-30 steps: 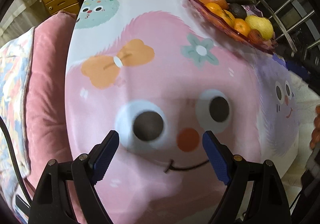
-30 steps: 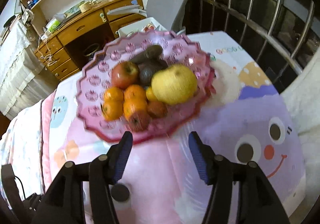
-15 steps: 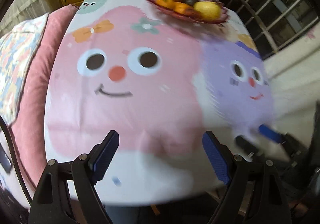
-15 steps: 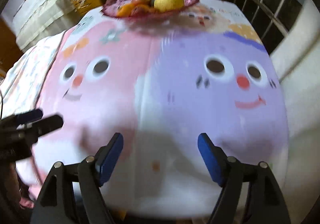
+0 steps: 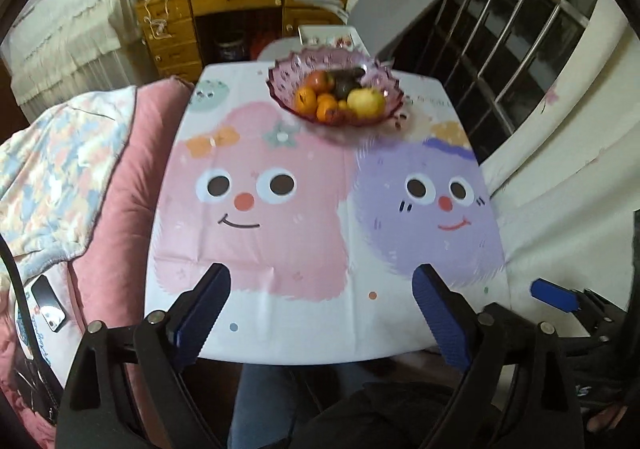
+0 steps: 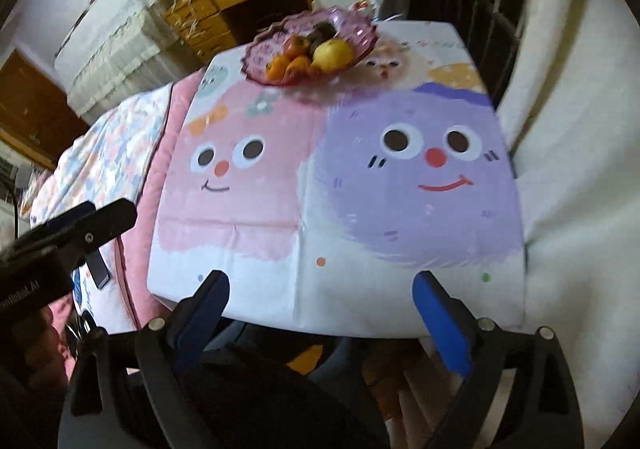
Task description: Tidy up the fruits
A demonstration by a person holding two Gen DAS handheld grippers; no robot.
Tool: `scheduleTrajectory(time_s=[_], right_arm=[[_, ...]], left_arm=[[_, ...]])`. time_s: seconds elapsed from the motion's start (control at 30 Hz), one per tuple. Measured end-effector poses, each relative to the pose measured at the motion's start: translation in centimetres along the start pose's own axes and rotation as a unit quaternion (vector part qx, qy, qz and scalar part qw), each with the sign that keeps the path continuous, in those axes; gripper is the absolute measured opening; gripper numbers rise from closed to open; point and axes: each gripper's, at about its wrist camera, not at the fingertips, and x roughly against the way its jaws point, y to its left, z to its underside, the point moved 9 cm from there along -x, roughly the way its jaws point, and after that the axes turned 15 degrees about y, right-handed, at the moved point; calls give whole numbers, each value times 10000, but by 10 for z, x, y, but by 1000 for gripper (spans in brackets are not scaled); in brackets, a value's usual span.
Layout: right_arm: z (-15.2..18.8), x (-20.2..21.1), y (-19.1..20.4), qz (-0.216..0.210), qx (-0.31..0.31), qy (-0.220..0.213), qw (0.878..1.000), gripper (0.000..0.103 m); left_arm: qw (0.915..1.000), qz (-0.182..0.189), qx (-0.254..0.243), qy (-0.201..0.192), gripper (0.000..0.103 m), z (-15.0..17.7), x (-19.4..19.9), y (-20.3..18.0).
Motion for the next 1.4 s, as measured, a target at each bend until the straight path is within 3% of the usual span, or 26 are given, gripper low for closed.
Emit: scheduleTrajectory(time_s=[0.1,0.2,0.33,0.47,0.8,1.4], right_arm=[[6,30,5,-156,-44,-330,9993,95],[15,50,7,45,53,-756,9971,97],[25,53,10,51,59,-1001,9949,97],[23,49,13,56,140,-985,9950,98],[13,45,16,-59,266,-971,9949,98],[-1,48,0,-55,273,-1035,9942,100]], left_arm=[[9999,-29,1,-154,92,9,16,-1],[9991,-130,-13,-393,98,18,25,-7],[9997,-32,-8,-225,98,33,12,-19],[9996,-120,129,-240,99,34,9,-16],[9948,-764,317,-586,102,28,23,-5],[9936,-924,279,-585,102,16,17,-19]])
